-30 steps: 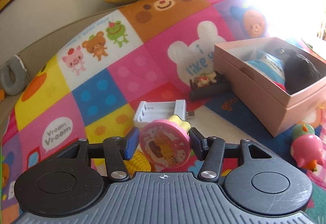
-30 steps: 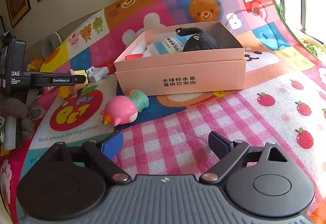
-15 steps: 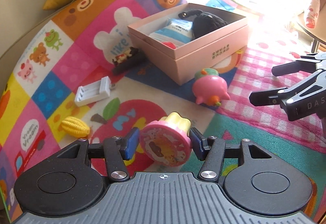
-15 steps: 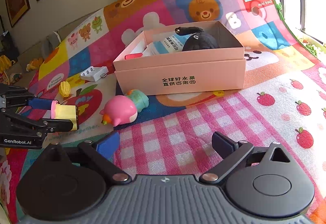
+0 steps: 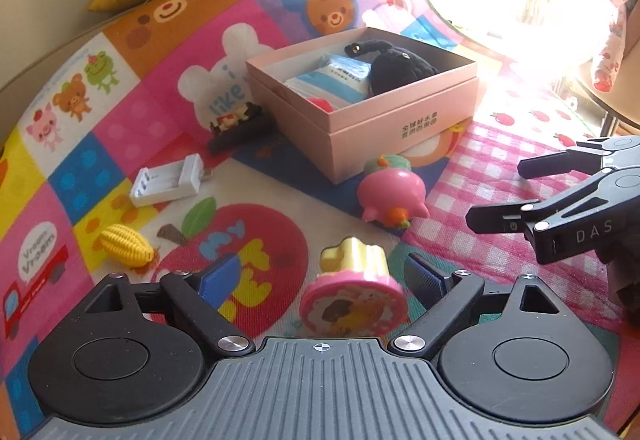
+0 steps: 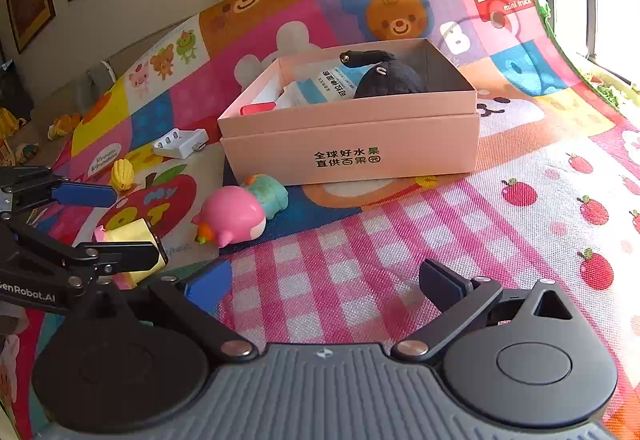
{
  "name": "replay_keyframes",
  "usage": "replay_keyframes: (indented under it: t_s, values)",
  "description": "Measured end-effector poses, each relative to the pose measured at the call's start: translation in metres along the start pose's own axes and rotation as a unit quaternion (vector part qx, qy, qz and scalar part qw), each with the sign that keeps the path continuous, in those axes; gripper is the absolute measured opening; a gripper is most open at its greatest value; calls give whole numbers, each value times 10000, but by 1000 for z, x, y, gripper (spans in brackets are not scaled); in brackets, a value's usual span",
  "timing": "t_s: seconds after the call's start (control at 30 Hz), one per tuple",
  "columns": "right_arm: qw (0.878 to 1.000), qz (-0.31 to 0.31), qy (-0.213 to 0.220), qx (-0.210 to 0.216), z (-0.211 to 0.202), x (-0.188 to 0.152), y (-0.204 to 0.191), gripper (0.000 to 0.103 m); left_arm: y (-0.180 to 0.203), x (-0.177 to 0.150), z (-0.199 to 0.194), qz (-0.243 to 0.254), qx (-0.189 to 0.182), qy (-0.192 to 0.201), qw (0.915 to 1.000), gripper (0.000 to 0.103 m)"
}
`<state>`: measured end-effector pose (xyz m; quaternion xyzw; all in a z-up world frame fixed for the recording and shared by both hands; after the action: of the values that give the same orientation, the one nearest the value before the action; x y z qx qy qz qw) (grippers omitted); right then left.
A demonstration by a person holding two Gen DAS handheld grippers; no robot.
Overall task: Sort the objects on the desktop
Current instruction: 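Lift and carry the cupcake toy with the left gripper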
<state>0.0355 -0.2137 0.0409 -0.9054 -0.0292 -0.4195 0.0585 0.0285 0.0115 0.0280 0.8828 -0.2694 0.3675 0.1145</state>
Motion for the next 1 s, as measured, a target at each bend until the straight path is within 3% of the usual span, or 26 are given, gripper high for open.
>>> replay_keyframes:
  t_s: [0.3, 0.47, 0.6, 0.73, 1.0]
  values:
    - [9996, -108, 145, -198, -5, 0, -4, 100, 8, -34, 4, -398, -248, -184, 9987, 93]
    - [9927, -1027, 604, -181, -29, 0, -35, 99, 2, -40, -7, -439, -150, -86, 9989, 95]
    - [9842, -1509, 830, 410, -52, 7, -62, 73, -14, -46, -16, -658, 17, -5, 9978, 96]
    - [9793, -1744, 646, 800, -49, 13, -87, 52, -19, -51, -23, -741, 43, 55, 9972, 96]
    - [9833, -1460, 125, 1080, -29, 24, -109, 26, -7, -51, -22, -711, -173, 168, 9972, 96]
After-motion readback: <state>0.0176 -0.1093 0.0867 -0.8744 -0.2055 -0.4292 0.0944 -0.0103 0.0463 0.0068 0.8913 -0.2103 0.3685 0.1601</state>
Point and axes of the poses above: each gripper's, at about its wrist camera, not at the fingertips, and z roughly the way its jaws point, y to its right, x to its top, the point moved 2 cm from there along z, roughly the way its jaws point, and after that the axes turned 10 degrees about -x, right-handed, at the moved point
